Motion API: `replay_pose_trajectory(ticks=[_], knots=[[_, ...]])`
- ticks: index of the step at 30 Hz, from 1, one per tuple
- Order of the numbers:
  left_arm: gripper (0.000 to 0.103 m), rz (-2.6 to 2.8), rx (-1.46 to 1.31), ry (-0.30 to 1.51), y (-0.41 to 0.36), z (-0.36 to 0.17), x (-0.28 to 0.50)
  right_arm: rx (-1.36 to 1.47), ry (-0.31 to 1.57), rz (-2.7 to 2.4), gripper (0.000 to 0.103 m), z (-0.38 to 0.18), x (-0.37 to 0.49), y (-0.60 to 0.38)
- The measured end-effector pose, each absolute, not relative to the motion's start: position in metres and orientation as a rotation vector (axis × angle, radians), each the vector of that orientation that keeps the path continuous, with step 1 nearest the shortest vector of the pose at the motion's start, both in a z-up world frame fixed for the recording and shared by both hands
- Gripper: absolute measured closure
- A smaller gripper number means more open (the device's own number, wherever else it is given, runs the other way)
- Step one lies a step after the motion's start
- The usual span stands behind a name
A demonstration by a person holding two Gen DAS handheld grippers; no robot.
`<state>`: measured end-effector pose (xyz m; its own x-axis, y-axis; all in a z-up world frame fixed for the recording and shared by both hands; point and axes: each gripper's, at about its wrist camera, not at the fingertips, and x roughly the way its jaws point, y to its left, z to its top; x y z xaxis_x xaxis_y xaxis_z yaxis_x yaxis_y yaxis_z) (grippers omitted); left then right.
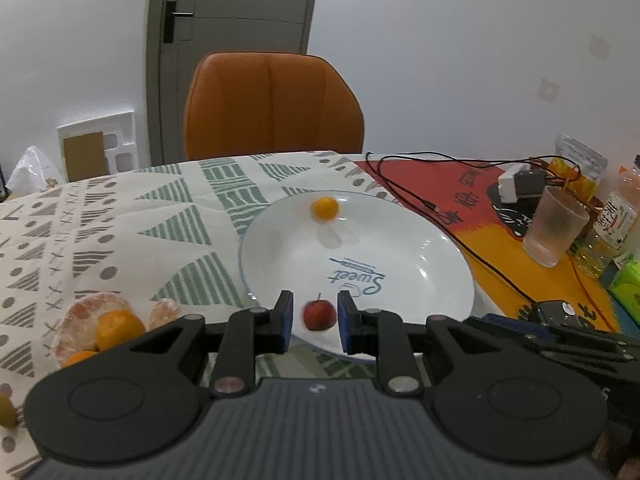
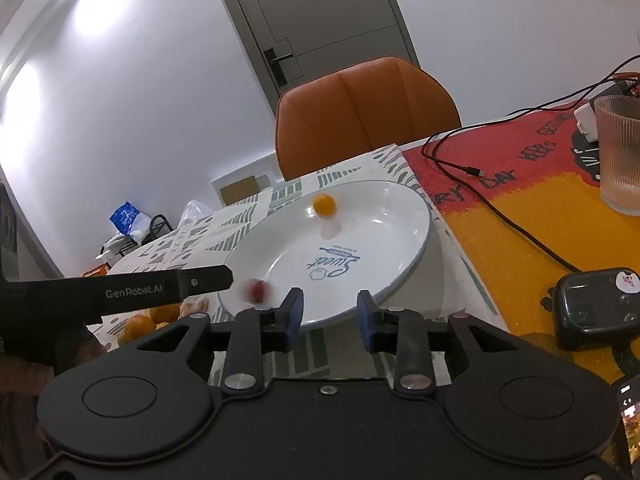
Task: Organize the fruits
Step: 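Carry the kumquat and plum over the white plate and open both grippers, then move both open grippers back toward the fruit pile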
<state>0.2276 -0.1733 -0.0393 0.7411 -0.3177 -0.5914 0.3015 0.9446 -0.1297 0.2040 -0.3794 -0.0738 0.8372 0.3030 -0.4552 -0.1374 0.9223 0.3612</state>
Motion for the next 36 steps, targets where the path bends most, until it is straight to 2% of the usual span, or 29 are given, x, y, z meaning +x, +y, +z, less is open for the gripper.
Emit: replay_pose_trajectory(ticks=[4, 6, 9, 12, 14, 15, 17, 24, 36], knots=[[0.076, -0.307, -0.048, 0.658, -0.162, -0.036, 0.225, 0.318, 0.527, 0.250, 0.066, -0.072, 0.202, -0.375], [0.069, -0.279, -0.061, 0.672, -0.156, -0.036, 0.225, 0.317, 0.526, 0.253, 0.064, -0.072, 0.203, -0.372], [0.048, -0.261, -0.068, 0.672, -0.146, -0.034, 0.221, 0.319, 0.527, 0.258, 0.061, -0.072, 0.202, -0.367], [0.034, -0.233, -0.077, 0.656, -0.136, -0.032, 0.217, 0.317, 0.521, 0.258, 0.051, -0.072, 0.202, -0.362], [0.022, -0.215, -0.088, 0.642, -0.128, -0.030, 0.214, 0.314, 0.516, 0.257, 0.041, -0.071, 0.200, -0.359], [0.020, -0.202, -0.091, 0.636, -0.124, -0.030, 0.213, 0.315, 0.512, 0.257, 0.038, -0.070, 0.200, -0.357], [0.018, -0.181, -0.096, 0.631, -0.116, -0.029, 0.210, 0.323, 0.502, 0.262, 0.025, -0.070, 0.197, -0.356], [0.010, -0.131, -0.113, 0.613, -0.089, -0.024, 0.203, 0.309, 0.451, 0.285, 0.002, -0.063, 0.191, -0.343], [0.008, -0.086, -0.118, 0.591, -0.055, -0.018, 0.192, 0.314, 0.449, 0.295, 0.000, -0.059, 0.194, -0.315]])
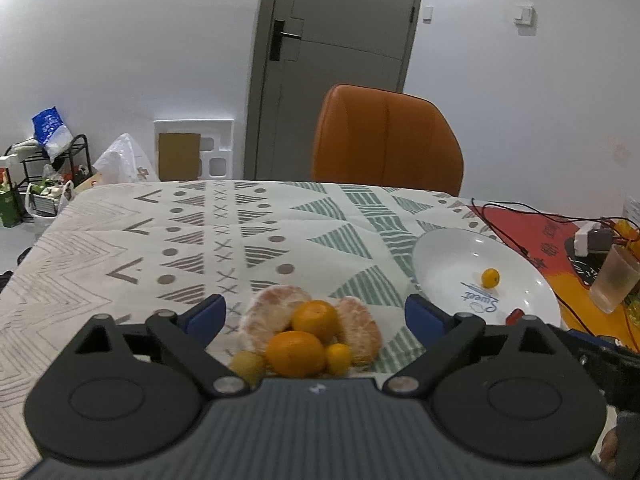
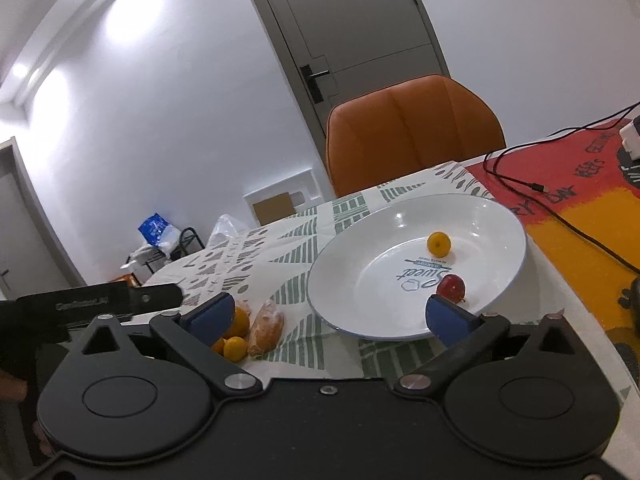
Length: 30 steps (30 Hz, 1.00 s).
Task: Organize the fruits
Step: 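Move both open grippers back toward the fruit pile, then grasp a yellow-green fruit with the left gripper while the right gripper grasps a peeled tangerine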
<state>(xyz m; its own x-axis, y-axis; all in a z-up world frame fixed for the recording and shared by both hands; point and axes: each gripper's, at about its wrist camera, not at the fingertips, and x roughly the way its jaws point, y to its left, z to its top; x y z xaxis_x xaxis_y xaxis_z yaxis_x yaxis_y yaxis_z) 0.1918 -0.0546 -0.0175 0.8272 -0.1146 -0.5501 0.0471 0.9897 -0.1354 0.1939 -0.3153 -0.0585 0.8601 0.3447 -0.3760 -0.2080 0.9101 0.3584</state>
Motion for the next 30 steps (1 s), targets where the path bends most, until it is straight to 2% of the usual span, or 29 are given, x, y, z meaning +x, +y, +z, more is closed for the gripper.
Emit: replay_pose_trajectory(ticks=[24, 27, 30], knots=[[0.011, 0.066, -0.164, 0.604, 0.013, -0.027, 0.181, 0.190, 0.488, 0.409, 0.001, -0.056, 0.209, -0.258], [0.015, 0.073, -0.167, 0.613, 0.017, -0.032, 0.183, 0.186, 0.504, 0.423, 0.004, -0.058, 0.212, -0.252], [0.023, 0.073, -0.181, 0.632, 0.021, -0.038, 0.185, 0.172, 0.525, 0.438, 0.013, -0.060, 0.216, -0.245]])
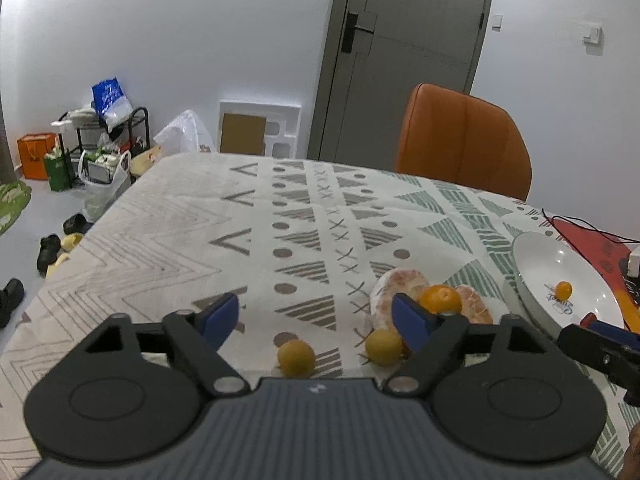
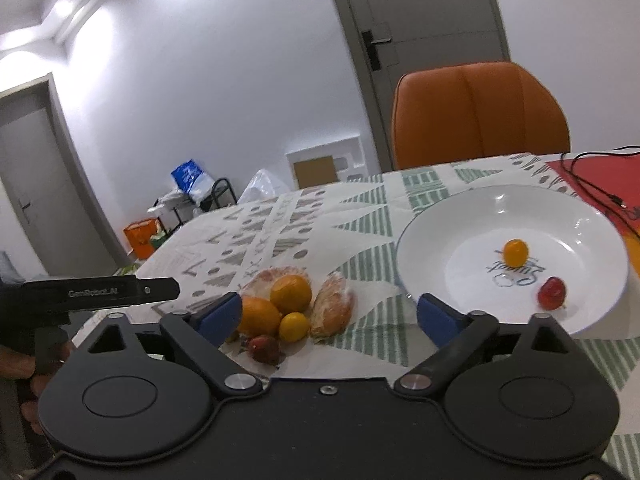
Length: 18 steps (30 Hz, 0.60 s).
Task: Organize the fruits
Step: 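Grasp a yellow-green fruit with the left gripper while the right gripper grasps a peeled tangerine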
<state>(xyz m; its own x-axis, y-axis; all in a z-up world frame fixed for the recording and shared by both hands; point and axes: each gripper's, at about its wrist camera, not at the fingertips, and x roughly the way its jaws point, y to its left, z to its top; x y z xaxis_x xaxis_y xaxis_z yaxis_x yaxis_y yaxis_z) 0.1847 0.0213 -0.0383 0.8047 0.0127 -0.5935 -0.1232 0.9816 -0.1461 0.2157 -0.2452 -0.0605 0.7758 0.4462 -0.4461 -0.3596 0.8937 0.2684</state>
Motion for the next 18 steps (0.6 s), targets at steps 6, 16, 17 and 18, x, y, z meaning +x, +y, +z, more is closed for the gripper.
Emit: replay_pose_trajectory(ticks=[6, 16, 17, 18], knots=[[0.040, 0.072, -0.220, 0.692, 0.030, -0.055, 0.190, 0.161, 0.583, 0.440, 0.032, -0.069, 0.224, -0.236], [0.063, 0.063, -0.239, 0.746, 0.034, -0.075, 0.193, 0.155, 0.650, 0.455, 0.060, -0.081, 0.237, -0.225], [0.070, 0.062, -0.241, 0.744, 0.034, -0.075, 0.193, 0.154, 0.652, 0.459, 0.060, -0.082, 0.238, -0.223], [0.072, 0.060, -0.244, 0.743, 0.036, -0.075, 0.194, 0.150, 0.653, 0.462, 0.060, -0.083, 0.239, -0.222]])
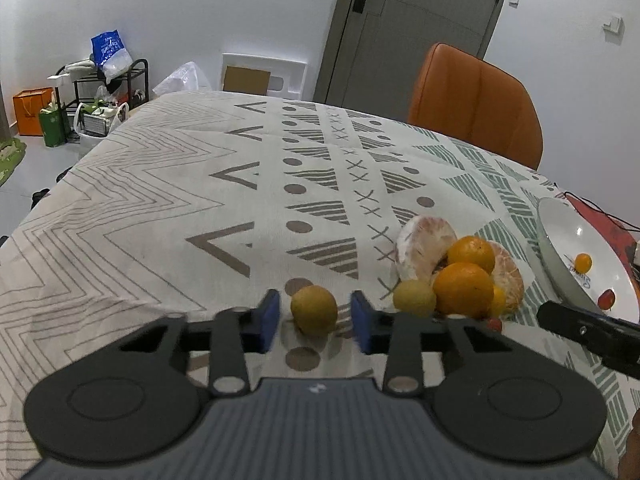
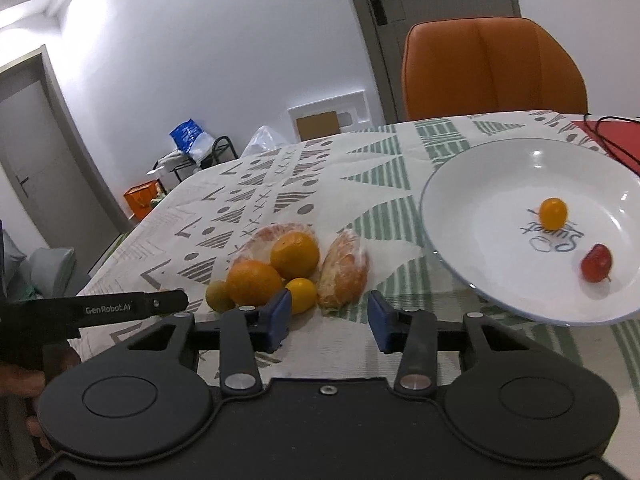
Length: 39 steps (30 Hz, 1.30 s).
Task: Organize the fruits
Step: 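Grasp a yellow-green fruit with the left gripper while the right gripper grasps a peeled tangerine, then carry the yellow-green fruit and peeled tangerine onto the white plate and open both grippers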
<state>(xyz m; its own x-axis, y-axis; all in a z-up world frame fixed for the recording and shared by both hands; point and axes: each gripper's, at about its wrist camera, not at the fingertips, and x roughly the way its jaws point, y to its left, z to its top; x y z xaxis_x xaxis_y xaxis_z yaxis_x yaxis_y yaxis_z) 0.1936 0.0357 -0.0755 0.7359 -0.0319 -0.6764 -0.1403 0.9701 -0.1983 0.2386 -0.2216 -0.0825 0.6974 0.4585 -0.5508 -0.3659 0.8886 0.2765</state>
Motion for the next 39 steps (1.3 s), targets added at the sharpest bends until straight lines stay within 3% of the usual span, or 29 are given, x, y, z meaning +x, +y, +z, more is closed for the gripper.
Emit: replay_pose_trajectory(ticks=[2, 7, 39], knots=[[0.080, 0.051, -0.255, 0.745, 0.039, -0.075, 0.195, 0.144, 0.652, 0.465, 0.060, -0.084, 0.240, -0.219], [0.080, 0.042, -0.280, 0.738, 0.044, -0.074, 0.193, 0.149, 0.657, 0.446, 0.067, -0.086, 0.245, -0.215], [0.080, 0.081, -0.316, 0.710, 0.070, -0.071, 0.188, 0.036, 0.665, 0.338, 0.066, -0.098, 0.279, -0.184]])
